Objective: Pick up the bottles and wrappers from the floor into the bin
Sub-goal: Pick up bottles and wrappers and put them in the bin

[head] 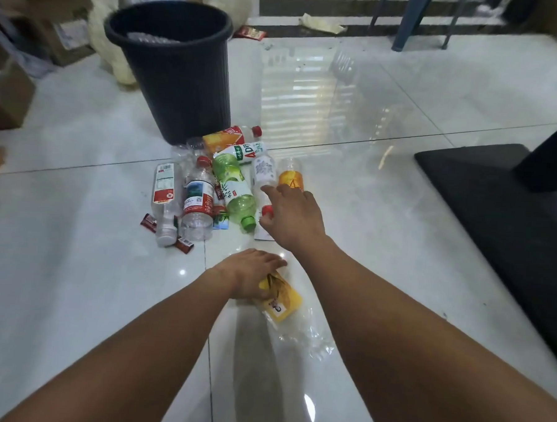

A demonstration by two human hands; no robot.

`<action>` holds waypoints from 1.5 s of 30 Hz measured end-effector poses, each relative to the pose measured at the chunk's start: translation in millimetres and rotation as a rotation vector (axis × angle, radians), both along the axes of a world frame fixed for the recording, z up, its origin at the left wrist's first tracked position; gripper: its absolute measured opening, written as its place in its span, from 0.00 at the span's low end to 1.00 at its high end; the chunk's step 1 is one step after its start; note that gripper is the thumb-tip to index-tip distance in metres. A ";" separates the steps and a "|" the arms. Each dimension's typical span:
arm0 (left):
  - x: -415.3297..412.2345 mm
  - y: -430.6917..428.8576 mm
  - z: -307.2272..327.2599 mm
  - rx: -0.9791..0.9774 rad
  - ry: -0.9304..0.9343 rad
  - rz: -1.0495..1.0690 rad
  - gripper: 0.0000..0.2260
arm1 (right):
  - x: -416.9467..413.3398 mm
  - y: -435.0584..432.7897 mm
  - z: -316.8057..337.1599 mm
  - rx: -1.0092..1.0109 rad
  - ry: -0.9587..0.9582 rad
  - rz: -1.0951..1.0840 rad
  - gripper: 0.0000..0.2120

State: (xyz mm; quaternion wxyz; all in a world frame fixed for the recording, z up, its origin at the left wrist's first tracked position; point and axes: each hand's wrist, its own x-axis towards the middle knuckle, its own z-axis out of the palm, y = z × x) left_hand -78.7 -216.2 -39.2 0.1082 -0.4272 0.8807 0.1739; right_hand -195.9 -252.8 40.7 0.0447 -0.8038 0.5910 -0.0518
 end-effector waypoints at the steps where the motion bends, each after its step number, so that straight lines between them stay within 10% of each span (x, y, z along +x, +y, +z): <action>1: -0.4 -0.2 -4.1 0.018 0.001 -0.011 0.34 | -0.8 -1.1 -1.6 0.009 -0.002 -0.005 0.26; 9: -1.1 1.7 -22.2 0.071 -0.127 -0.152 0.54 | -6.5 1.3 -16.8 0.018 -0.007 -0.007 0.25; 21: -18.4 -1.8 -21.7 -0.120 -0.370 -0.399 0.45 | -10.6 2.4 -28.3 0.048 0.029 -0.017 0.25; 45: 72.5 -24.5 42.6 -0.321 -0.230 0.229 0.33 | 14.5 1.7 16.2 -0.069 0.021 -0.085 0.21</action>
